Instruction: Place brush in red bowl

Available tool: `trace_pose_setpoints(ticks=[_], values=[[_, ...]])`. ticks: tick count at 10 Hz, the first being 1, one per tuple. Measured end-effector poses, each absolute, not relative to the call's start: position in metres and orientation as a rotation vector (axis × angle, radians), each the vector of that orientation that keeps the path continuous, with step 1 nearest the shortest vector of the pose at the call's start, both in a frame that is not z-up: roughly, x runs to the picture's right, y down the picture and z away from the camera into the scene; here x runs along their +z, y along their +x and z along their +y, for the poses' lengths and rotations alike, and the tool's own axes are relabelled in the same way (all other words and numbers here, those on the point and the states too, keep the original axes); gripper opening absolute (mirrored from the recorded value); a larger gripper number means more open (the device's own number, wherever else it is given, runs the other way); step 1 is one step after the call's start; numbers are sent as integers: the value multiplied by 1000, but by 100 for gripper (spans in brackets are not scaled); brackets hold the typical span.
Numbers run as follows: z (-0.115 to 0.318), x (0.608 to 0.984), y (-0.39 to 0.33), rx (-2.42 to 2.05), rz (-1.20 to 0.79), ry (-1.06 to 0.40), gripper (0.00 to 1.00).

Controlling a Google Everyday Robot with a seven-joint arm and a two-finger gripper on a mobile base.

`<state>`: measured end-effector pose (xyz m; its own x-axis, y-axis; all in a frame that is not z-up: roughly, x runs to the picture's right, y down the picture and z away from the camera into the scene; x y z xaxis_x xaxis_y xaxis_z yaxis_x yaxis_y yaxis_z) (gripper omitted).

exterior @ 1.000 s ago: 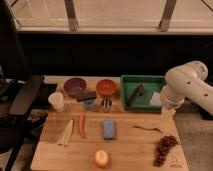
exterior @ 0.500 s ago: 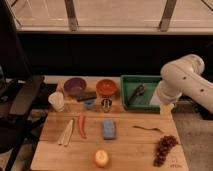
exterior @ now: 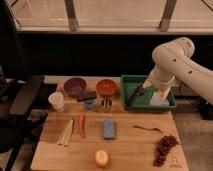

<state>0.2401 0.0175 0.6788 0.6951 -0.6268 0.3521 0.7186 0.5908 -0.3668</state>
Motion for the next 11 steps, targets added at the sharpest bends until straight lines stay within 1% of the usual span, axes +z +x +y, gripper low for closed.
trace_pose_setpoints(ticks=[2, 4, 5, 7, 11], values=[[9, 673, 229, -979, -317, -470, 65], [3, 671, 224, -1080, -377, -433, 65], [7, 670, 225, -1101, -374, -439, 65], [13, 675, 227, -1122, -324, -397, 65], [2, 723, 223, -1135, -285, -325, 65]])
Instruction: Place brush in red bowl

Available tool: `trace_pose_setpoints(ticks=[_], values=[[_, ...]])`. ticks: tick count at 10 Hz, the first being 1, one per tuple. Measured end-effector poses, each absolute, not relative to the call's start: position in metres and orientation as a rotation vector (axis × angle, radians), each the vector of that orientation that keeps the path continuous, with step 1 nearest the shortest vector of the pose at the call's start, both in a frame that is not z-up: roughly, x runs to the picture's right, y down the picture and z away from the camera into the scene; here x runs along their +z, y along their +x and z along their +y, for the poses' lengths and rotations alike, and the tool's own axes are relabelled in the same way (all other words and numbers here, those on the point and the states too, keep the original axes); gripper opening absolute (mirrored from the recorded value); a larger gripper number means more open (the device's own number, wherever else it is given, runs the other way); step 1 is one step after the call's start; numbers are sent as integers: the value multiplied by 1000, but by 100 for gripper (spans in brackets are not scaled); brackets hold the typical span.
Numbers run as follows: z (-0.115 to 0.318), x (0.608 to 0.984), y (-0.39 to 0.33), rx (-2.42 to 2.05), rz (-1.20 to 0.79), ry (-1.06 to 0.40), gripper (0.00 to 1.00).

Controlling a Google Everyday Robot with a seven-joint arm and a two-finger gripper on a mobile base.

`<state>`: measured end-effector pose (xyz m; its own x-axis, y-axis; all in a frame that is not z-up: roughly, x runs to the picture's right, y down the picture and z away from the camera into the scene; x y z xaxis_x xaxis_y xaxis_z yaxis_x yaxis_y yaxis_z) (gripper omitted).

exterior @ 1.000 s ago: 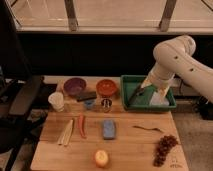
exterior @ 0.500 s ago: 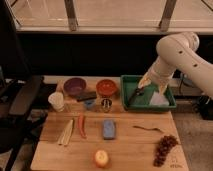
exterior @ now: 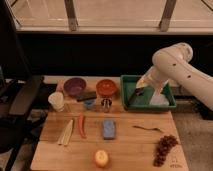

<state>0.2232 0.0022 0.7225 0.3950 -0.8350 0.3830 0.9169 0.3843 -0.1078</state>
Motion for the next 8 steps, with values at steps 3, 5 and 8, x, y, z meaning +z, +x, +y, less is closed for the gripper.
trace_pose_setpoints(ticks=[3, 5, 8], values=[[-15, 762, 224, -1136, -280, -323, 65], [-14, 782, 227, -1124, -290, -354, 65], [-7, 805, 224, -1093, -324, -379, 65]])
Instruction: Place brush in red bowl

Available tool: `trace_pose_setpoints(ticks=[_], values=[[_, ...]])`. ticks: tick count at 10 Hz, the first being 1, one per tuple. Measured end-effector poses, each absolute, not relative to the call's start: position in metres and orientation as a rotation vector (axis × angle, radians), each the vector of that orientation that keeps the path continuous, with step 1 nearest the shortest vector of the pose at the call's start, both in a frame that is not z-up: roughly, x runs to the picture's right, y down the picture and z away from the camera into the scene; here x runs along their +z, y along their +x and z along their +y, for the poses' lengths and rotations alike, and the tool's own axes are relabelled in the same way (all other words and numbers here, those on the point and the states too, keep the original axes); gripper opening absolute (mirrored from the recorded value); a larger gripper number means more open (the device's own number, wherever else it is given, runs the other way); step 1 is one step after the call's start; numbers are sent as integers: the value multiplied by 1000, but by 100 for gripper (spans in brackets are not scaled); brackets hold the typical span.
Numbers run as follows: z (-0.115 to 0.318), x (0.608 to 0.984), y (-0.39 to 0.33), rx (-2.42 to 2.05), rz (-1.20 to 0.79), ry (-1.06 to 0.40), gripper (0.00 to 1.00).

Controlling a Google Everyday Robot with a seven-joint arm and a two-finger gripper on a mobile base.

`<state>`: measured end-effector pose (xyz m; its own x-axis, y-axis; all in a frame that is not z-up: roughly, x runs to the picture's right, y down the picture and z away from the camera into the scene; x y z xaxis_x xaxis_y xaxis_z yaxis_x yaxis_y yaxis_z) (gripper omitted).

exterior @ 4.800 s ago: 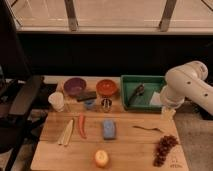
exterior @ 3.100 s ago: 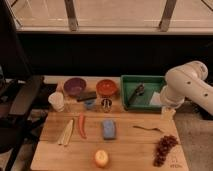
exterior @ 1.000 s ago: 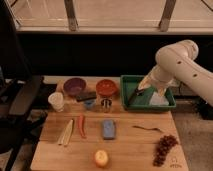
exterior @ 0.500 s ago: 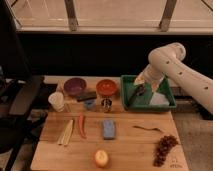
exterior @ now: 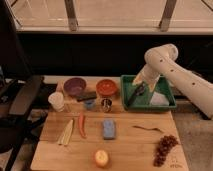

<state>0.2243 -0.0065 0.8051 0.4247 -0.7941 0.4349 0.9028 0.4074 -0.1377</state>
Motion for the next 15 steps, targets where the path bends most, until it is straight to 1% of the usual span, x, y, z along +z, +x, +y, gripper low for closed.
trace_pose_setpoints(ticks=[6, 15], values=[[16, 840, 214, -1037, -411, -421, 65], [43, 870, 201, -964, -486, -458, 65]])
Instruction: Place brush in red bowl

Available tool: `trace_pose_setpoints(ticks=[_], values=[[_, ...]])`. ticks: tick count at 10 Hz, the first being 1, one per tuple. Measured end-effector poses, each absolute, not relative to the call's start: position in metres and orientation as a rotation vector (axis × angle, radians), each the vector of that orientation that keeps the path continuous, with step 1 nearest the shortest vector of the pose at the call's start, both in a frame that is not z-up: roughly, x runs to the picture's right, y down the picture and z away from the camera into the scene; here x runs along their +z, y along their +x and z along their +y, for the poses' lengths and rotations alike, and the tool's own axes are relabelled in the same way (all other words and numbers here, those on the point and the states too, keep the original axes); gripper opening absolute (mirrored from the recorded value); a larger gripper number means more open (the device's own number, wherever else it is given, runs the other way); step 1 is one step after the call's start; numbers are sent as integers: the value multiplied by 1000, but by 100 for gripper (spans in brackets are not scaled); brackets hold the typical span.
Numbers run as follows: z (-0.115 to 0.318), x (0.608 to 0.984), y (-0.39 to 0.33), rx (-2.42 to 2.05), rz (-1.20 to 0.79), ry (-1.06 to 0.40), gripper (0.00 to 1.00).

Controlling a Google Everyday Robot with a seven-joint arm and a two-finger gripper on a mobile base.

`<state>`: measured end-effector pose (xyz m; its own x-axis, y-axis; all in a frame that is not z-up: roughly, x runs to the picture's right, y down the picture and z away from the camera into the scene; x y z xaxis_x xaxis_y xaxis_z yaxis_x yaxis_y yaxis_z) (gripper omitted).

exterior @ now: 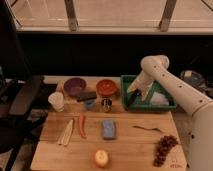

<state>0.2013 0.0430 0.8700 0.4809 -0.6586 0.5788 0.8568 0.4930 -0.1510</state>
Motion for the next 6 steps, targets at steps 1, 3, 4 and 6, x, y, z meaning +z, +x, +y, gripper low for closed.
trace_pose_setpoints(ticks=[1, 3, 4, 6], values=[[44, 873, 201, -956, -493, -461, 65], [48, 882, 198, -938, -510, -467, 65], [51, 889, 198, -921, -519, -475, 62], [54, 892, 199, -904, -530, -477, 47]])
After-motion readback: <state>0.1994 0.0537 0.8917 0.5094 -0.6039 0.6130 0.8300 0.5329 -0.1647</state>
